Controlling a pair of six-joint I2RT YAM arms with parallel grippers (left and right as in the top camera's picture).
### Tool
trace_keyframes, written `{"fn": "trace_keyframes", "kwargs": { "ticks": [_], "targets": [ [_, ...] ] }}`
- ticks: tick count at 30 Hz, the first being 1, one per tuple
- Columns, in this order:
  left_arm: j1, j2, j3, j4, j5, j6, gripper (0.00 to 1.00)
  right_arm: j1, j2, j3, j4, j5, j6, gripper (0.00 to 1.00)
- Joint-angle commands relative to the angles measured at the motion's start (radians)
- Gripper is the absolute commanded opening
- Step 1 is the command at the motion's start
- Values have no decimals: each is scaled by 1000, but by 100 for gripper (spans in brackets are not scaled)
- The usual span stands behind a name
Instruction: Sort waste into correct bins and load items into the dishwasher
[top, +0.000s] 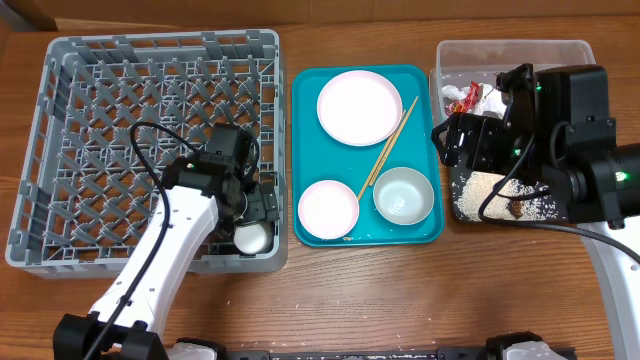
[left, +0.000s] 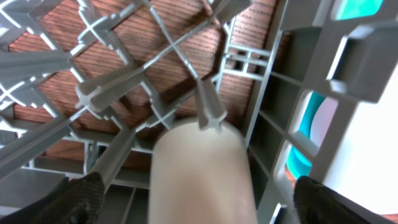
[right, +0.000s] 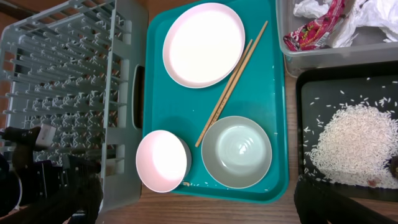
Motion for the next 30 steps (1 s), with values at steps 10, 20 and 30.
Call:
{"fn": "trace_keyframes", "kwargs": {
  "ticks": [10, 20, 30],
  "targets": [
    [-9, -6, 361, -156, 167, 293, 100, 1, -6, 12, 3, -27, -3, 100],
    [-139, 119, 369, 38, 189, 605, 97, 1, -6, 12, 3, -27, -3, 100],
    [-264, 351, 369, 106, 104, 615, 88, 1, -6, 12, -8, -27, -3, 100]
  ]
}}
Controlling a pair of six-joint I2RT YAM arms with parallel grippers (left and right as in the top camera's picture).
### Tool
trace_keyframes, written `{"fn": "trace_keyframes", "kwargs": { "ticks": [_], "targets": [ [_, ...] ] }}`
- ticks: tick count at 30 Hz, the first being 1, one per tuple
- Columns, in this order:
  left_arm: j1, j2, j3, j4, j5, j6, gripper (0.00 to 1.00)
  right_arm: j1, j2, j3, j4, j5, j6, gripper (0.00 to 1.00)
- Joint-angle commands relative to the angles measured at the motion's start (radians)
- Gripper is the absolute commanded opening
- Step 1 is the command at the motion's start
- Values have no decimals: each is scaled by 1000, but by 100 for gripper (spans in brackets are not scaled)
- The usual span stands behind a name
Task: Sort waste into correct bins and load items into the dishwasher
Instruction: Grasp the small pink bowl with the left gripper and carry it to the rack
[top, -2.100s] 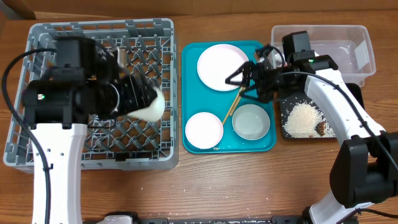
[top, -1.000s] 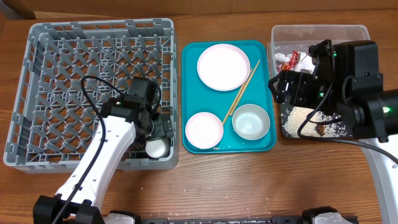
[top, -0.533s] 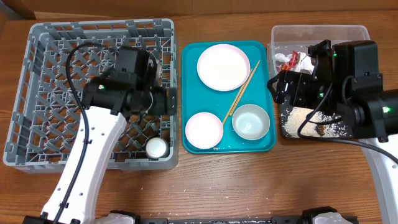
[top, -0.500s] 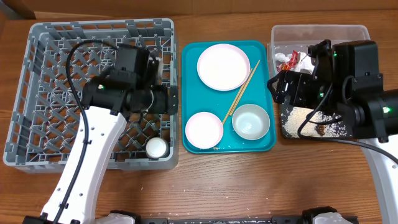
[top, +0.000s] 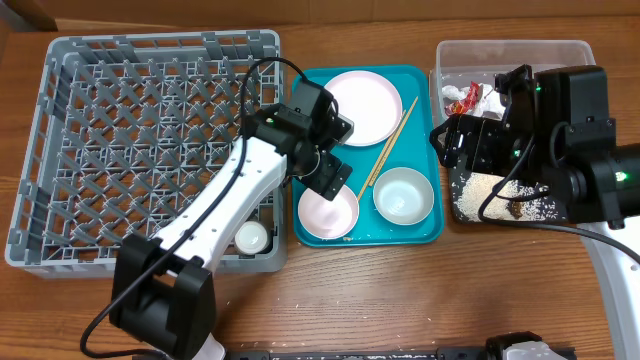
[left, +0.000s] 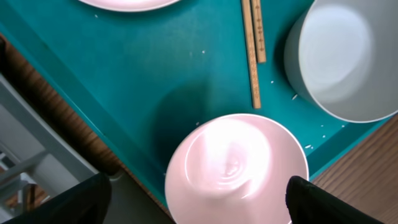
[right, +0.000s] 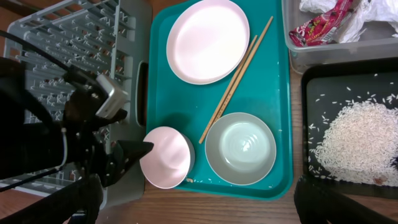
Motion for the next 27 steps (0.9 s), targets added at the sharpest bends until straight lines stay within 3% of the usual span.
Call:
{"fn": "trace_keyframes", "kwargs": {
  "ticks": [1, 7, 15, 20, 24, 27],
  "targets": [
    [-8, 66, -3, 16, -39, 47, 85, 1, -6, 12, 0, -7, -3, 100],
    [-8, 172, -3, 20, -39, 75, 53, 1, -6, 12, 0, -7, -3, 100],
    [-8, 242, -4, 20, -39, 74, 32, 1, -6, 12, 0, -6, -4, 100],
    [-8, 248, -3, 18, -39, 74, 6, 1, -6, 12, -3, -6, -7, 100],
    [-8, 245, 13, -36, -39, 74, 4, 1, -6, 12, -3, -6, -7, 100],
    [-5, 229, 112, -161, -41, 62, 4, 1, -6, 12, -3, -6, -7, 100]
  ]
}}
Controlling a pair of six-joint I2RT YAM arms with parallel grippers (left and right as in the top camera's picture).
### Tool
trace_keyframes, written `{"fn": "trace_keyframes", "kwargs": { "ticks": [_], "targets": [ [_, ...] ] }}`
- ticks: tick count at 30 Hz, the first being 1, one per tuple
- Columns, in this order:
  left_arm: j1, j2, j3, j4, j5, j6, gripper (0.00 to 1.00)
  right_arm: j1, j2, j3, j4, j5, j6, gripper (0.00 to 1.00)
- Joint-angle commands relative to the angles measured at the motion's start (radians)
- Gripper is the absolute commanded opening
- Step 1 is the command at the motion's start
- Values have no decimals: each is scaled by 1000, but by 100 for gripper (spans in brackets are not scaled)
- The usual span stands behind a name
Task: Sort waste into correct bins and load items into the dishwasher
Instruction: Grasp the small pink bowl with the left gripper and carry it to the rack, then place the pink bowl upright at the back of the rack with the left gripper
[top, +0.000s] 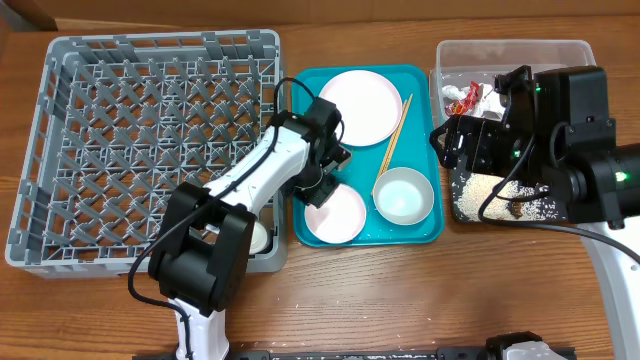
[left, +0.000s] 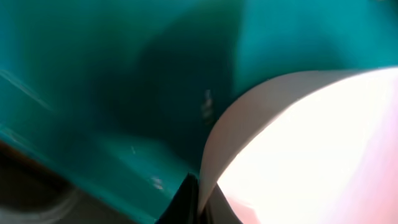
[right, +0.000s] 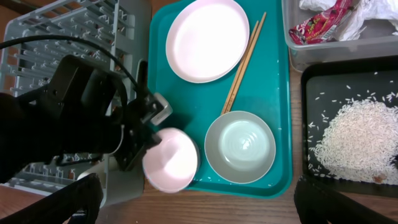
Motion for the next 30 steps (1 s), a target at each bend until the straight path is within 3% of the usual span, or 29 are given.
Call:
{"fn": "trace_keyframes", "kwargs": {
  "ticks": [1, 6, 13, 21, 24, 30],
  "targets": [
    [0, -21, 154, -117, -31, -23, 4, 1, -6, 12, 2, -6, -4, 100],
    [11, -95, 364, -214, -226, -145, 4, 1, -6, 12, -1, -6, -5, 100],
    [42, -206, 440, -191, -866, -501, 4, 1, -6, 12, -2, 13, -4, 100],
    [64, -93, 433, -121, -1284, -546, 4, 1, -6, 12, -2, 12, -4, 100],
    [82, -31, 433, -81, -1367, -567, 4, 1, -6, 12, -2, 13, -5, 100],
    [106, 72, 433, -23, -1377, -570, 4, 1, -6, 12, -2, 70, -8, 100]
  ]
}}
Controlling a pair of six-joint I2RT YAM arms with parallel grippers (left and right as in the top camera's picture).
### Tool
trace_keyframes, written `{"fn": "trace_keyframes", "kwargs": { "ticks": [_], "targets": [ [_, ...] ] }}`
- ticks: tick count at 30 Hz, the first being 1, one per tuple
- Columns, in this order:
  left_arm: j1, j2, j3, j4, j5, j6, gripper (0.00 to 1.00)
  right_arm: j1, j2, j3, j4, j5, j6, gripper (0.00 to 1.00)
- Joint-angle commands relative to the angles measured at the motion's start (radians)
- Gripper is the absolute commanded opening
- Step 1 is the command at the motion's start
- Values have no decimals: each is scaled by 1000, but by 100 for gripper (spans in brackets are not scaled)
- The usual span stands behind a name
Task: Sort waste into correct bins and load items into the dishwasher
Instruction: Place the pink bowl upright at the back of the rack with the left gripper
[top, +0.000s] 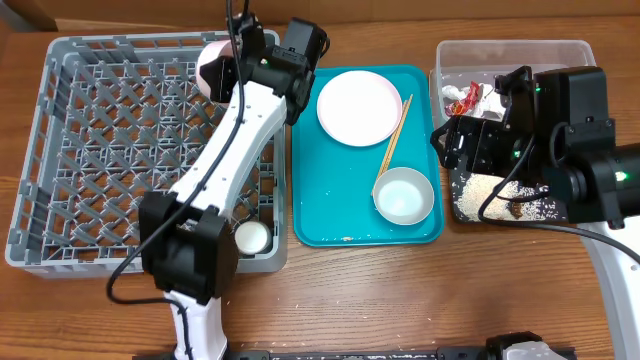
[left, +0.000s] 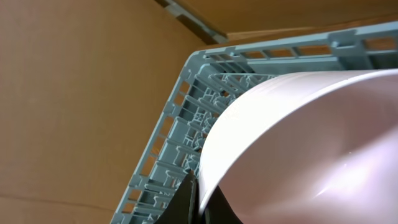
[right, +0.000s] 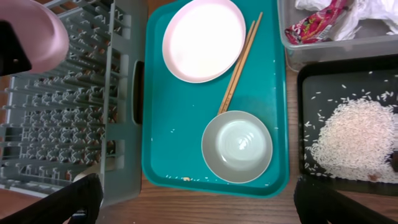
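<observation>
My left gripper (top: 238, 62) is shut on the rim of a pink bowl (top: 214, 66), held tilted over the far right corner of the grey dish rack (top: 60, 150). In the left wrist view the bowl (left: 298, 143) fills the frame, with the dark fingers (left: 189, 200) pinching its edge. On the teal tray (top: 340, 200) lie a pink plate (top: 358, 107), wooden chopsticks (top: 393, 143) and a grey-green bowl (top: 403, 195). My right gripper (right: 198, 213) hangs open and empty above the tray's right side.
A white cup (top: 250, 236) sits in the rack's near right corner. Right of the tray stand a clear bin (top: 560, 52) holding wrappers and a black tray (right: 311, 81) of spilled rice. A few rice grains lie on the teal tray's near edge.
The pink bowl was on the tray's near left with my left gripper shut on its rim. Now it is lifted and held over the rack's far right corner. The right arm has not moved.
My left gripper was open around a white cup in the rack's near right corner. Then it was open above the pink bowl on the tray, the cup left in the rack. Then it was shut on the bowl's rim, and now holds the bowl over the rack.
</observation>
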Motion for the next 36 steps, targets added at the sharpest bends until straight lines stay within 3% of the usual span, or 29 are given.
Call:
{"fn": "trace_keyframes", "kwargs": {
  "ticks": [1, 10, 26, 36],
  "targets": [
    [11, 59, -2, 13, -85, -40, 4, 1, -6, 12, 0, 55, -8, 100],
    [13, 163, -2, 13, -150, -63, 4, 1, -6, 12, -18, 56, -8, 100],
    [28, 169, -2, 115, -40, -58, 4, 1, -6, 12, -21, 76, -8, 100],
    [63, 169, -2, 388, -39, 206, 4, 1, -6, 12, -17, 76, -7, 100]
  ]
}}
